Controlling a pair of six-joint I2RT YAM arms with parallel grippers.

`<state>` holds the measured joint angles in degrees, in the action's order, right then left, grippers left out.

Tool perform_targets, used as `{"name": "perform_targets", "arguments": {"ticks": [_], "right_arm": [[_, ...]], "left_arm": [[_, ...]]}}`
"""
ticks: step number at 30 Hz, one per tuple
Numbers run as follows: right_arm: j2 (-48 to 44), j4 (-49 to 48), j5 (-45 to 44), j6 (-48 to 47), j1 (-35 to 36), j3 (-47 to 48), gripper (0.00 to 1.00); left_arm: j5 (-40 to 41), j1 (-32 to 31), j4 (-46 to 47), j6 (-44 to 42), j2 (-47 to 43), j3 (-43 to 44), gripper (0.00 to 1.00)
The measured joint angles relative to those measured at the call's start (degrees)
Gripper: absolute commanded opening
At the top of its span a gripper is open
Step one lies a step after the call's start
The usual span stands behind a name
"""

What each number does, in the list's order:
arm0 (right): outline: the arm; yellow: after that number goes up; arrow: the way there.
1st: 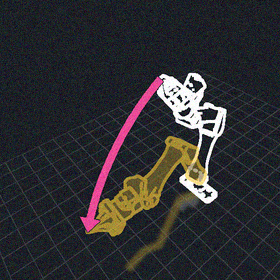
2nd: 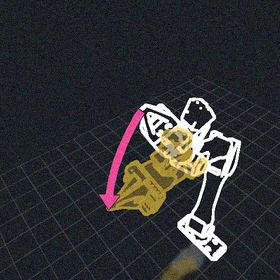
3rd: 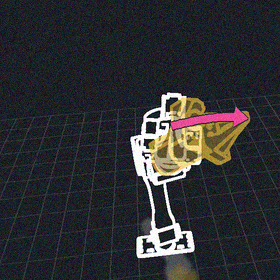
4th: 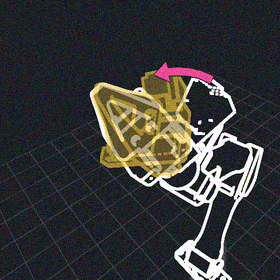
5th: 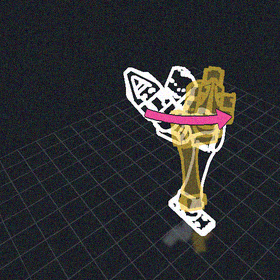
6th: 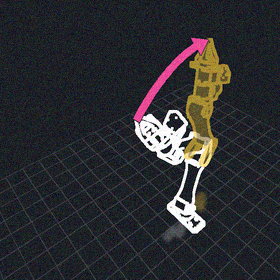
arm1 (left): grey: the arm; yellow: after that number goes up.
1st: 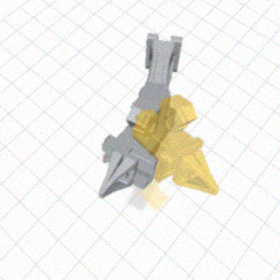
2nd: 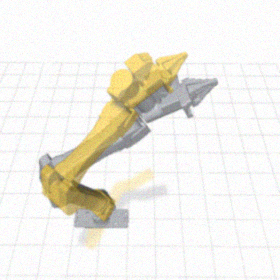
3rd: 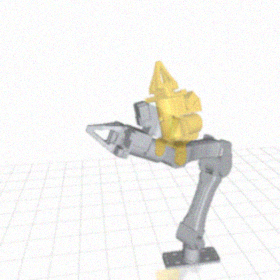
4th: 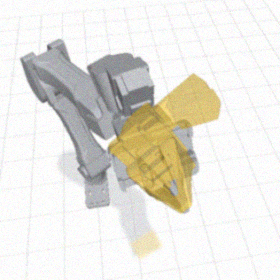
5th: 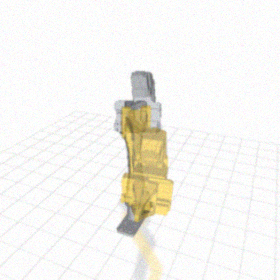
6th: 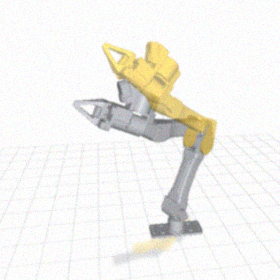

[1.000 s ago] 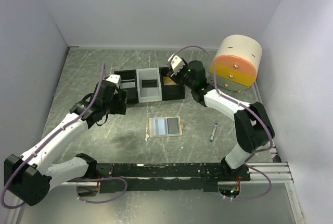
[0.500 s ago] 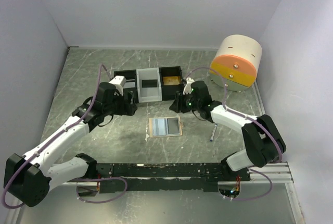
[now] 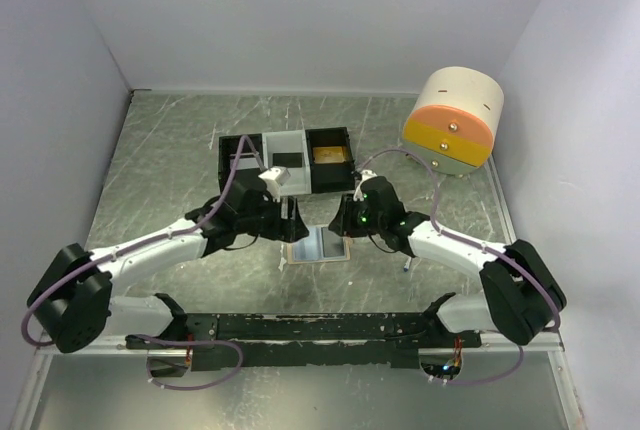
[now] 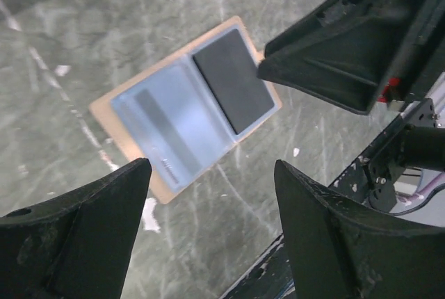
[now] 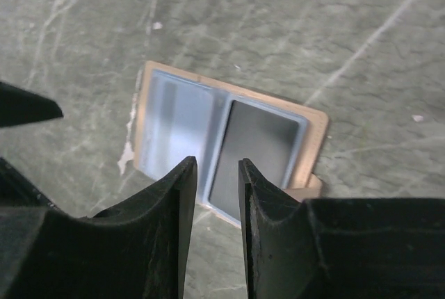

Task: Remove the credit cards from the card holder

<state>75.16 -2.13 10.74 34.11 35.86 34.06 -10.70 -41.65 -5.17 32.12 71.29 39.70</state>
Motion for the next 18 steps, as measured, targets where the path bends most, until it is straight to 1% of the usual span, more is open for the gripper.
{"name": "perform_targets", "arguments": {"ticks": [4, 10, 18], "right_arm": [[1.1, 2.8, -3.2, 0.0, 0.0, 0.0, 0.3], [2.4, 5.2, -5.8, 0.0, 0.0, 0.0, 0.3], [4.8, 5.7, -6.4, 0.0, -0.4, 0.0, 0.27]], "left_arm": [[0.2, -3.6, 3.3, 2.9, 3.9, 0.0, 0.79], [0.8, -7.3, 6.0, 5.4, 10.4, 2.6, 0.74], [1.0, -8.1, 9.3, 7.5, 15.1, 4.3, 0.66]]}}
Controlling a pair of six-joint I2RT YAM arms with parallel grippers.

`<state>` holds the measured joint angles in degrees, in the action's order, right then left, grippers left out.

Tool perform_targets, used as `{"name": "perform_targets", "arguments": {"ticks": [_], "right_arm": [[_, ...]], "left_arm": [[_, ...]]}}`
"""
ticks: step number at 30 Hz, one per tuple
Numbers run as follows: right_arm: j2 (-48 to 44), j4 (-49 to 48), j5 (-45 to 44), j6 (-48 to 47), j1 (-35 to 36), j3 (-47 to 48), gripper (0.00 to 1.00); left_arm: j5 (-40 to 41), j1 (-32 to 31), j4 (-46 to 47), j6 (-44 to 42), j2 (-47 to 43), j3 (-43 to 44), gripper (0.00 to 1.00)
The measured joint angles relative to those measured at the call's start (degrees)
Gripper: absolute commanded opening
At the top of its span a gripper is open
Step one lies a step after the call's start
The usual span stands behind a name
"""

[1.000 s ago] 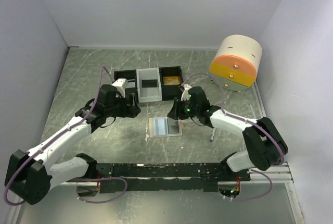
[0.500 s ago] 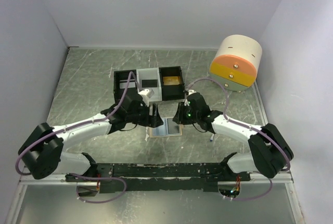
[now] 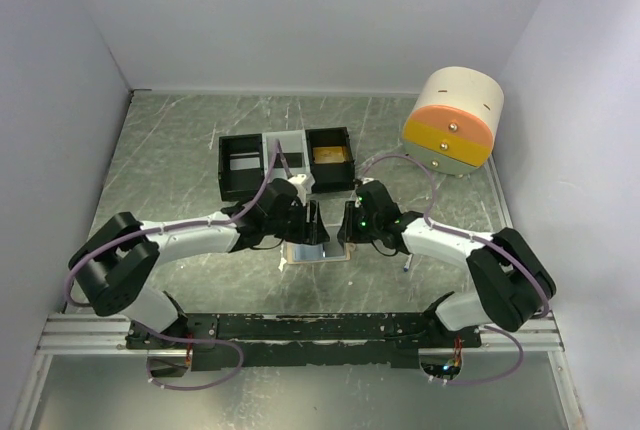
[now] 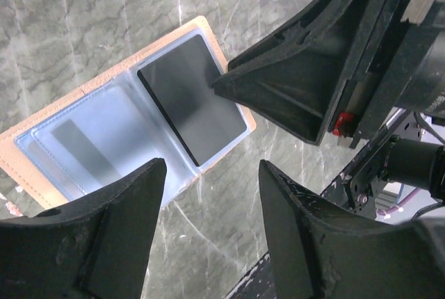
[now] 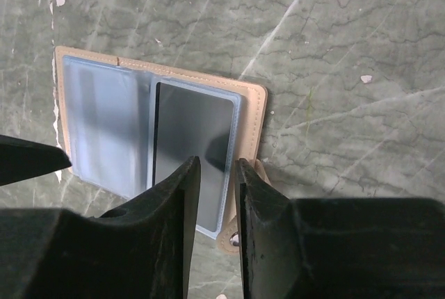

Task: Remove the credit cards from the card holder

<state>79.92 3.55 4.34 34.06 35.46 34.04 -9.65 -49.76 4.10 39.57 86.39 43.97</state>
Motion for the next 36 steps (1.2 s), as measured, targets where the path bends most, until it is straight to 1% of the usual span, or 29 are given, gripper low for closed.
{"name": "perform_targets", "arguments": {"ticks": [3, 8, 15, 20, 24, 36], "right_arm": [[0.4, -0.4, 0.5, 0.0, 0.0, 0.0, 0.28], [-0.1, -0.2, 0.3, -0.1, 0.0, 0.0, 0.28], [-1.0, -0.7, 3.4, -0.4, -0.1, 0.0, 0.2], [0.6, -1.7, 4.2, 0.0, -0.1, 0.0, 0.18], [2.6, -1.9, 3.7, 0.2, -0.1, 0.0, 0.16], [1.2, -0.4, -0.1, 0.0, -0.2, 0.0, 0.16]], "left_arm": [[0.1, 0.0, 0.7, 0.8, 1.6, 0.7, 0.64], [0.1, 0.0, 2.0, 2.1, 2.7, 0.7, 0.63], [1.0, 0.0, 2.9, 2.9, 2.4, 0.7, 0.62], [1.9, 0.0, 3.0, 2.9, 1.6, 0.7, 0.62], [2.1, 0.0, 3.0, 2.9, 1.5, 0.7, 0.62], [1.0, -0.5, 4.3, 2.4, 2.7, 0.7, 0.61]]}}
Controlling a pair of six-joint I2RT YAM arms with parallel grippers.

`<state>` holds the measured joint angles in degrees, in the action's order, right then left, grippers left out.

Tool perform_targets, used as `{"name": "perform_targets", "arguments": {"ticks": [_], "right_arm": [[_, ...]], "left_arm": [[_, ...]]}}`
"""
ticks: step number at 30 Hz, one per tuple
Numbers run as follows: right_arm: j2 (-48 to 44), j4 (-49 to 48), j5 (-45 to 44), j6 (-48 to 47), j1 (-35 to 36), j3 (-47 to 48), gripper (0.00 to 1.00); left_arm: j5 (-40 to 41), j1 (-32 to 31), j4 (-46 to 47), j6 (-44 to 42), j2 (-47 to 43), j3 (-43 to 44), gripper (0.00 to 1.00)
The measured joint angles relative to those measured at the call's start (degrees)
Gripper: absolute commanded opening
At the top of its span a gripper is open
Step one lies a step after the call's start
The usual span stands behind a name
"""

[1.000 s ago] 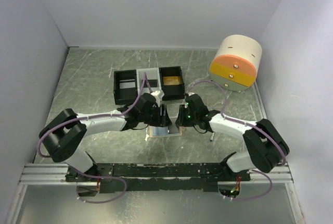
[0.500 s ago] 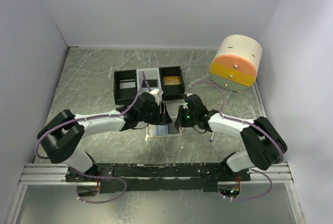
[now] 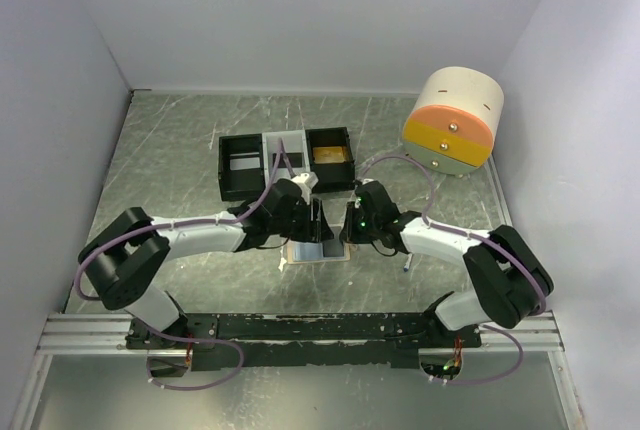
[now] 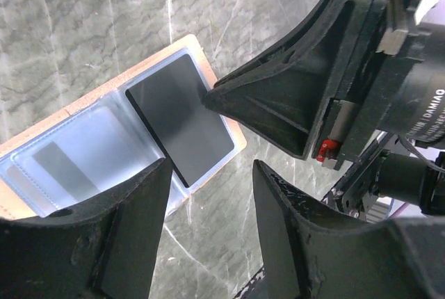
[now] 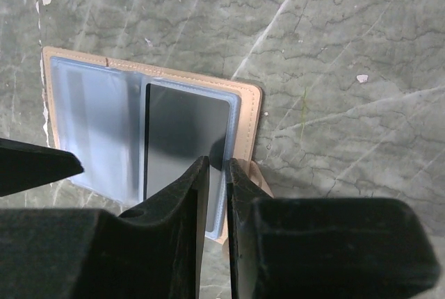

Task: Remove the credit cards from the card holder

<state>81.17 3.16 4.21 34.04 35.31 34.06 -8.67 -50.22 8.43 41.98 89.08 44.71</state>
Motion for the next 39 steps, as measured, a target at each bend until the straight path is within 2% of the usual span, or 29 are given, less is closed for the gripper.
{"name": "perform_targets", "arguments": {"ticks": [8, 17, 29, 39], "right_arm": [[1.0, -1.5, 0.3, 0.1, 0.0, -0.5, 0.1], [1.0, -2.5, 0.3, 0.5, -0.1, -1.0, 0.09], [1.9, -5.3, 1.0, 1.1, -0.1, -1.6, 0.09], [2.0, -5.7, 1.4, 1.3, -0.1, -1.7, 0.09]], "left_arm": [[-1.4, -0.6, 1.4, 0.5, 3.9, 0.2, 0.58], [-2.0, -0.7, 4.5, 2.4, 5.8, -0.6, 0.55], [0.8, -1.0, 4.6, 4.8, 6.5, -2.9, 0.58], [1.1, -1.0, 8.2, 6.8, 7.7, -4.3, 0.5]]}}
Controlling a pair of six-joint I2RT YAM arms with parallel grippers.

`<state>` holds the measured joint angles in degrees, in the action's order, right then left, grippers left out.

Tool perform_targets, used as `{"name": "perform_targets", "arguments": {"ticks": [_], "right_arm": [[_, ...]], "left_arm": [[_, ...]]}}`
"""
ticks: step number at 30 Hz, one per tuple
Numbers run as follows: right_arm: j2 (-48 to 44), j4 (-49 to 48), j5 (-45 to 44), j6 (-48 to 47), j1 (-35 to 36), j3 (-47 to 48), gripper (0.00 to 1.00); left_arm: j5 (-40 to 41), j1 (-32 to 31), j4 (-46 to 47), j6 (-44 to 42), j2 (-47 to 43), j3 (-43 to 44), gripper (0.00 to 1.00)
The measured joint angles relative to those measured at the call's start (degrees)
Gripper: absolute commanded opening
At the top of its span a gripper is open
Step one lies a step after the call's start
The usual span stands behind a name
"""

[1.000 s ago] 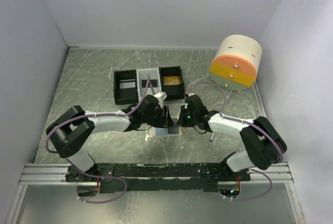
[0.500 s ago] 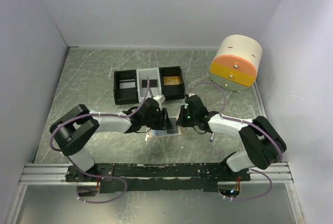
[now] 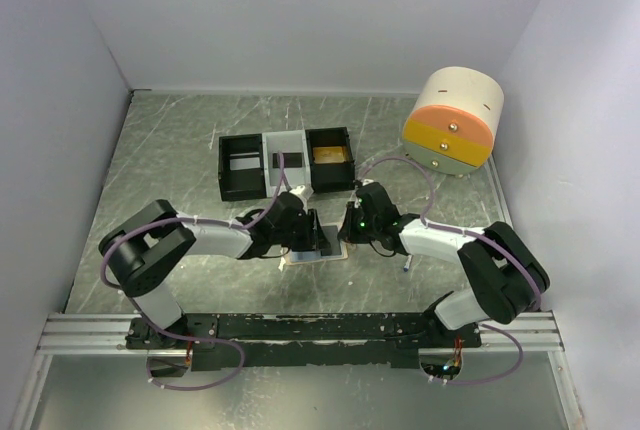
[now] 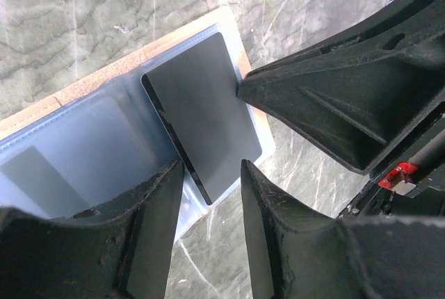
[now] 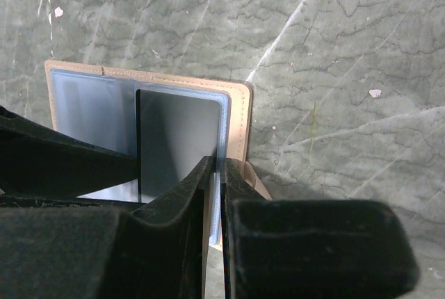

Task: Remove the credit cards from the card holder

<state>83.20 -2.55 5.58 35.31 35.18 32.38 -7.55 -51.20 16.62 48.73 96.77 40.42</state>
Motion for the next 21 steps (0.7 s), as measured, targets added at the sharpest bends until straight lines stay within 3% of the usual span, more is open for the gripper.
{"name": "perform_targets", "arguments": {"ticks": [7, 16, 21], "right_arm": [[0.2, -2.4, 1.5, 0.8, -0.4, -1.1, 0.08], [0.7, -5.2, 2.8, 2.0, -0.6, -2.0, 0.07], [0.8, -5.7, 3.1, 2.2, -0.6, -2.1, 0.05]], "left_arm": [[0.8, 0.0, 6.5, 4.1, -0.7, -4.2, 0.44], [0.9, 0.0, 14.1, 8.8, -0.9, -9.2, 0.29], [1.5, 0.0, 14.7, 9.9, -1.2, -9.9, 0.33]]}}
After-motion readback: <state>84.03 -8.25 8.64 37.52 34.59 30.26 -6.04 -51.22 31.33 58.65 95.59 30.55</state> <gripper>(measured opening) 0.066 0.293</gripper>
